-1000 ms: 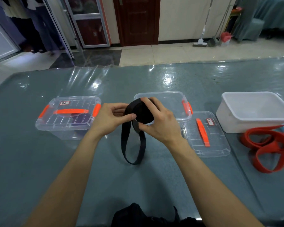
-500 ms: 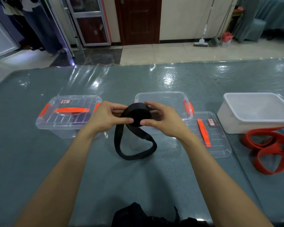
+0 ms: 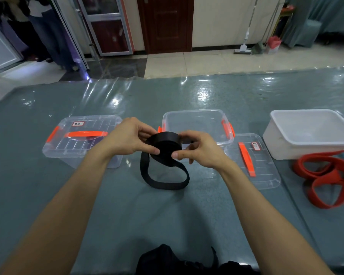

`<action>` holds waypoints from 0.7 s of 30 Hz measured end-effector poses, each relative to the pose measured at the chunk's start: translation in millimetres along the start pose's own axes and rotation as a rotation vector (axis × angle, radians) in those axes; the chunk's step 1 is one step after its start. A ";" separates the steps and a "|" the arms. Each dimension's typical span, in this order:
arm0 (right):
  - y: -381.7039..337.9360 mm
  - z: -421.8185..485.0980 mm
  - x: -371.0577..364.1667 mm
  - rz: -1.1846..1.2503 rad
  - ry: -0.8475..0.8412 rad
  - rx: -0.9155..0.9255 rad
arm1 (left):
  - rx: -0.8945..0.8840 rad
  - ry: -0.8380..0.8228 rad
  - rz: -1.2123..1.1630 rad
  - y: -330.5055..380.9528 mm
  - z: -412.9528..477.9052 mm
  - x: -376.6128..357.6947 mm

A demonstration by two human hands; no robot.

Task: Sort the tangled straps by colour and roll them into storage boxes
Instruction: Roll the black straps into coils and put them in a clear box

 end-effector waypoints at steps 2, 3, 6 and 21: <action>-4.3 1.1 -1.9 -0.044 0.001 0.031 | 0.000 0.008 0.085 5.2 0.0 -0.6; -4.8 1.9 -1.8 -0.072 0.016 0.036 | 0.001 0.017 0.128 7.4 0.2 -0.9; -5.8 2.4 -0.3 -0.188 0.054 0.048 | 0.003 0.065 0.197 12.1 0.2 2.3; -14.7 6.3 4.2 0.060 0.048 0.099 | -0.060 0.014 -0.183 10.7 1.0 15.6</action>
Point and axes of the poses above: each hand's wrist, its own z-axis towards the middle knuckle, its own x-axis out of the back of the hand, y = z × x, the point moved 7 cm from there along z, towards the middle knuckle, and after that the axes turned 8 degrees about x, right-handed, at the moved point
